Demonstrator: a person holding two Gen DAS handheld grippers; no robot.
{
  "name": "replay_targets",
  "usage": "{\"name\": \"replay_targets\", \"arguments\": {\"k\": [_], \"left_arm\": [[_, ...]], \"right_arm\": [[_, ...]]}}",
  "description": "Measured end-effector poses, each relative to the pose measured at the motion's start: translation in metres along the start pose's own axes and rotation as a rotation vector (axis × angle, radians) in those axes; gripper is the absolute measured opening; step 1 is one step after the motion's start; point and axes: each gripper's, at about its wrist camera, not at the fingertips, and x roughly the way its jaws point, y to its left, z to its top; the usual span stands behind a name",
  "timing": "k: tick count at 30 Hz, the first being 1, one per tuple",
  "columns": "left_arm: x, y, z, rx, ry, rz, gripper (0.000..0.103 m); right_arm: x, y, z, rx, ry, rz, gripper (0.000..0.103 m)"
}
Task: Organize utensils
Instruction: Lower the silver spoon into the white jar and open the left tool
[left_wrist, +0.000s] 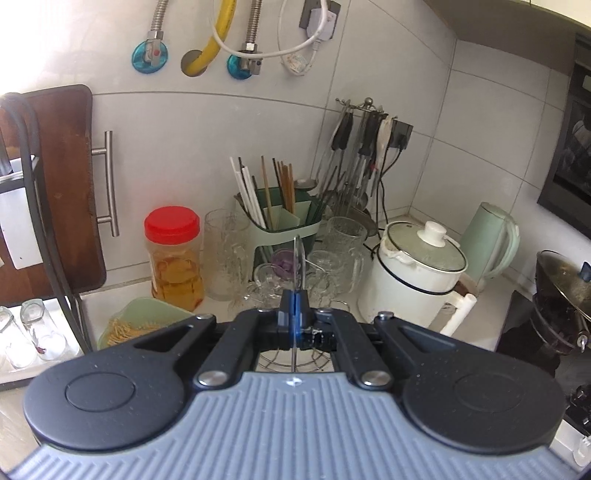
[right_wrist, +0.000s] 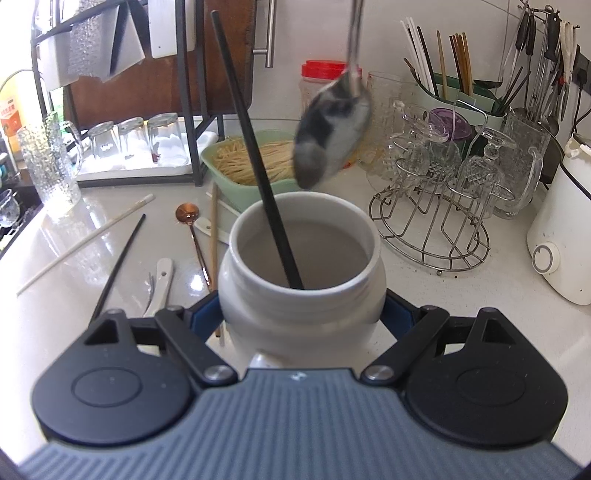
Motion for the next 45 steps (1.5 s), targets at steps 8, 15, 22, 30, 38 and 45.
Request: {"name": "replay_targets", "arguments": {"k": [8,15,22,30,38,45], "left_arm": [[0.008,-0.005,-0.025,-0.01,0.053,-0.017,0.001],[0.019,-0.001,-0.048,-0.001,0.119,0.016,0.001],[0.028,0.004,-0.061,-0.016,0.186,0.049,0.001],[0.034,0.014,-0.067,-0.068,0.262,0.074,0.001],[0.027,0.012,-0.064,-0.056,0.272,0.112,0.005],[0.006,0.01,-0.053,-0.075,0.247,0.163,0.026]], "right_arm": [[0.0,-0.001,0.0,-0.002,-0.002,0.003,0.091],[0.0,0.0,-0.001,-0.002,-0.006,0.004,0.091],[-0.001,0.0,-0.001,-0.006,-0.01,0.007,0.091],[-0.001,-0.001,-0.001,-0.013,-0.012,0.014,0.091],[0.0,-0.001,-0.001,-0.02,-0.013,0.023,0.091],[0.001,-0.002,-0.001,-0.026,-0.012,0.035,0.091]]}}
